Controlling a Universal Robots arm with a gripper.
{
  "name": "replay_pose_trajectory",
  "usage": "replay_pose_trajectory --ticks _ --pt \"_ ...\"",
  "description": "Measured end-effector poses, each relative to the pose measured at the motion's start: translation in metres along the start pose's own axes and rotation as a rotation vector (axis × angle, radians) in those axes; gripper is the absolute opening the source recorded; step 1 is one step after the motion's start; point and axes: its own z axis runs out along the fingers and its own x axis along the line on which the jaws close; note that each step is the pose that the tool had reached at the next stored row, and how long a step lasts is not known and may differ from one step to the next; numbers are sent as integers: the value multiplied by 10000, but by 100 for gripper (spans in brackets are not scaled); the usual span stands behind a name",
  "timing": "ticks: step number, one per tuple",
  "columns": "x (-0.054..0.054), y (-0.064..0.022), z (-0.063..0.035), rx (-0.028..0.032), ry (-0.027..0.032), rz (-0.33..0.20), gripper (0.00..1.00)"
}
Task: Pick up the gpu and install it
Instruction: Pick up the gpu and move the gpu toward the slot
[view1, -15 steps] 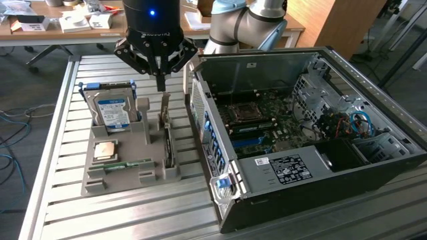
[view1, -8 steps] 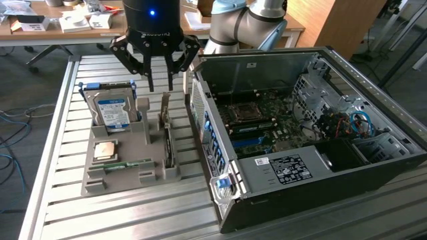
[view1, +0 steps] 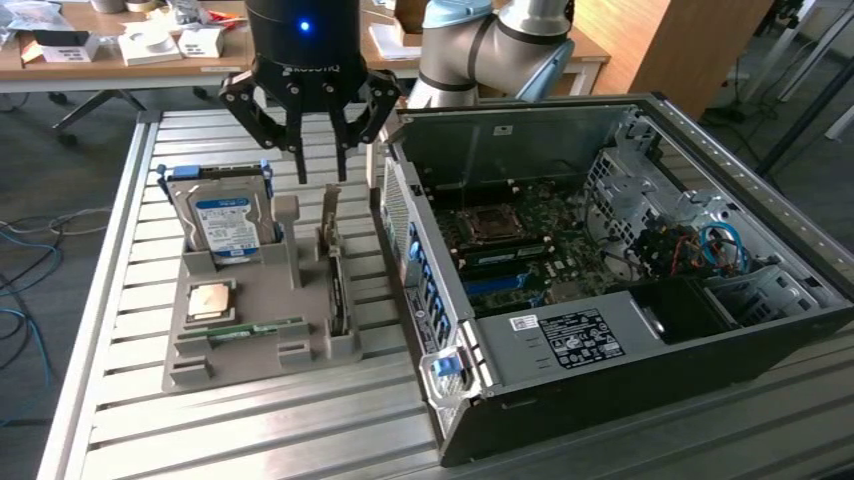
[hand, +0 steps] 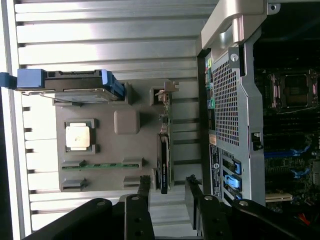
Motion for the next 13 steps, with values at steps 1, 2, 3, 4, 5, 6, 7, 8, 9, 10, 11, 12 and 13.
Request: replay_pose_trajectory --ticks 1,2,3,4,5,6,7,8,9,10,11,12,13 --pt "0 0 8 0 0 0 42" --pt "1 -1 20 -1 -1 0 42" --pt "1 -2 35 0 -1 0 42" --pt "1 -2 52 0 0 0 42" --pt "2 -3 70 0 0 0 42" --pt "2 -4 88 0 0 0 42" --pt "3 -5 104 0 0 0 42" --pt "3 -5 120 0 1 0 42" --pt "3 -6 135 0 0 0 42" --pt "4 -7 149 0 0 0 42" --pt "4 -7 161 0 -1 0 42" --pt "4 -8 171 0 0 1 42" --pt "4 -8 182 0 0 0 42"
